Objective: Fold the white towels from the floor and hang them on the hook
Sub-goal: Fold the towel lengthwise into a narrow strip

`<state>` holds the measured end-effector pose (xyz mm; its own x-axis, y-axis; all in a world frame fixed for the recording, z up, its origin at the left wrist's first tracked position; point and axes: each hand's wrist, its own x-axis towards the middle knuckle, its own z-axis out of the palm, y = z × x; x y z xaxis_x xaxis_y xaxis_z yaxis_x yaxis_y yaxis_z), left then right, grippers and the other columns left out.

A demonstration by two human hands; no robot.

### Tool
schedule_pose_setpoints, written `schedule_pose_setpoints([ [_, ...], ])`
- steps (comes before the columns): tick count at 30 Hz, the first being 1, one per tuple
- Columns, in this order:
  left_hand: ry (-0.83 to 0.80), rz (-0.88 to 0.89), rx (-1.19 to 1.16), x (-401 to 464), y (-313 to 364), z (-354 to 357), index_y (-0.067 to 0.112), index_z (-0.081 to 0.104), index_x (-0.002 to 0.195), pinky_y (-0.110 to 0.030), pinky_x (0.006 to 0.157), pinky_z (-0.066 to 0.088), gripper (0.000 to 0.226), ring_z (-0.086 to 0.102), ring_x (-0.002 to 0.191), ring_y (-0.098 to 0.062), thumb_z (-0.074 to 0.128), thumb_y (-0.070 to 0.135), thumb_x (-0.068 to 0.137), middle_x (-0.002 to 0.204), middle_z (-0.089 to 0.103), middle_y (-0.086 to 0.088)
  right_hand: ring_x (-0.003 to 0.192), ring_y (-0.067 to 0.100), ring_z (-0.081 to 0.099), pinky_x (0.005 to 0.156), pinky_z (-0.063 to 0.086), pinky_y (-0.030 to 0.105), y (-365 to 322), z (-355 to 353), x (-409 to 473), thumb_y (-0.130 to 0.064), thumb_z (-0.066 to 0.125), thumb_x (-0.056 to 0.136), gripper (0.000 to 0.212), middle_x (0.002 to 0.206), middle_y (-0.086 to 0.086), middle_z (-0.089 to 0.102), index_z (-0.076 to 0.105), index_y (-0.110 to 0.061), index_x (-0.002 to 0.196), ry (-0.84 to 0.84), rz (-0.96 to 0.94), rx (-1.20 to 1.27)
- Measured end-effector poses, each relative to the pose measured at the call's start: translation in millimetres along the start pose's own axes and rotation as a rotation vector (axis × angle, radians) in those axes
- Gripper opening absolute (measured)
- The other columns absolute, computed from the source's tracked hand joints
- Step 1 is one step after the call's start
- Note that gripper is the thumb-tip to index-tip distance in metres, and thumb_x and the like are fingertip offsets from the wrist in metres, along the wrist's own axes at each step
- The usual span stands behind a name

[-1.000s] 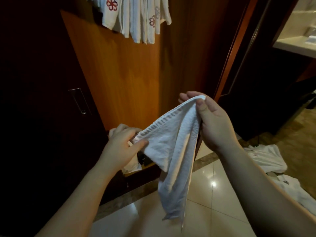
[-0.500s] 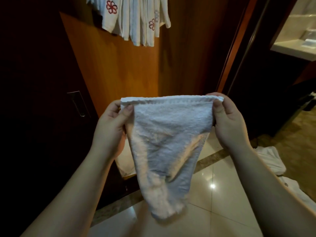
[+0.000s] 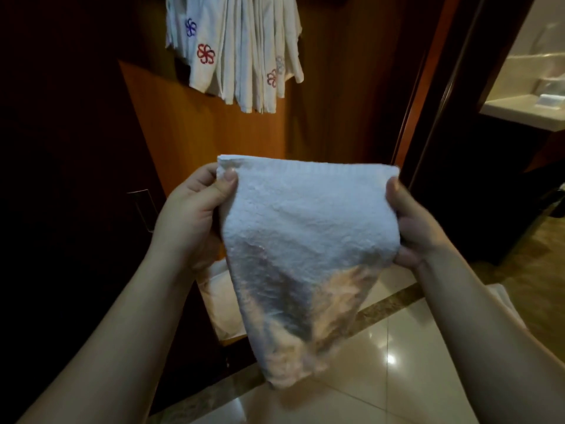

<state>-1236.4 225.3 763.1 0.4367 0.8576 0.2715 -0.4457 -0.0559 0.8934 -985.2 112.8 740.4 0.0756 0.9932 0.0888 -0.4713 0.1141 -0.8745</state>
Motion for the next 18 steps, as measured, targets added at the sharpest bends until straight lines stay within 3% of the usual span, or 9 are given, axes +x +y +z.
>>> schedule_pose_setpoints([
  [4,0.018,-0.036,0.012,-3.4,-8.9,-0.1,0.012,0.071,0.091,-0.025,0.063,0.058,0.015,0.071,0.073,-0.015,0.061,0.020,0.082,0.083,0.075,-0.007,0.124,0.029,0.062,0.092,0.056,0.036,21.8,-20.1,-5.1,-0.031,0.077,0.085,0.044,0.133,0.015,0.065,0.071,-0.012,0.125,-0.089,0.147,0.022],
  [7,0.027,-0.050,0.068,-4.9,-11.8,-8.4,0.019,0.075,0.080,-0.024,0.060,0.057,0.012,0.071,0.069,-0.015,0.064,0.022,0.080,0.080,0.075,-0.005,0.131,0.031,0.056,0.097,0.053,0.037,22.7,-22.9,-3.7,-0.032,0.079,0.086,0.051,0.139,0.018,0.060,0.067,-0.008,0.129,-0.088,0.095,0.105],
  [11,-0.016,0.016,0.117,-5.1,-6.1,-17.1,0.025,0.077,0.078,-0.027,0.063,0.058,0.015,0.071,0.071,-0.015,0.066,0.018,0.085,0.079,0.075,-0.001,0.129,0.030,0.057,0.098,0.052,0.039,17.7,-16.6,-3.5,-0.033,0.068,0.090,0.042,0.136,0.015,0.063,0.070,-0.013,0.127,-0.108,0.038,0.056],
  [13,-0.028,0.070,0.068,-3.4,-0.2,-23.0,0.024,0.078,0.080,-0.028,0.064,0.059,0.022,0.073,0.072,-0.015,0.059,0.016,0.086,0.080,0.076,-0.001,0.129,0.031,0.058,0.098,0.052,0.040,12.7,-10.8,-1.0,-0.034,0.067,0.092,0.042,0.135,0.015,0.063,0.068,-0.012,0.129,-0.174,0.021,0.067],
  [15,-0.081,0.053,0.021,-3.8,2.7,-29.4,0.023,0.079,0.086,-0.029,0.067,0.060,0.015,0.075,0.079,-0.018,0.064,0.021,0.086,0.087,0.077,-0.002,0.130,0.033,0.057,0.099,0.052,0.042,7.7,-2.9,4.9,-0.035,0.068,0.093,0.045,0.136,0.017,0.062,0.066,-0.009,0.130,-0.204,0.018,0.090],
  [16,-0.124,-0.018,0.006,-6.5,3.0,-29.8,0.022,0.081,0.090,-0.031,0.069,0.060,0.013,0.075,0.084,-0.020,0.076,0.028,0.079,0.093,0.078,-0.004,0.131,0.034,0.055,0.100,0.051,0.043,7.1,0.4,8.6,-0.034,0.069,0.094,0.046,0.137,0.019,0.061,0.065,-0.007,0.131,-0.210,0.027,0.099],
  [18,-0.174,-0.235,0.002,-12.3,-7.4,-33.8,0.021,0.083,0.092,-0.033,0.069,0.061,0.050,0.076,0.090,-0.023,0.095,0.044,0.049,0.099,0.078,-0.006,0.133,0.036,0.053,0.101,0.050,0.045,12.4,3.0,15.2,-0.033,0.071,0.093,0.049,0.139,0.021,0.059,0.064,-0.005,0.132,-0.218,0.053,0.095],
])
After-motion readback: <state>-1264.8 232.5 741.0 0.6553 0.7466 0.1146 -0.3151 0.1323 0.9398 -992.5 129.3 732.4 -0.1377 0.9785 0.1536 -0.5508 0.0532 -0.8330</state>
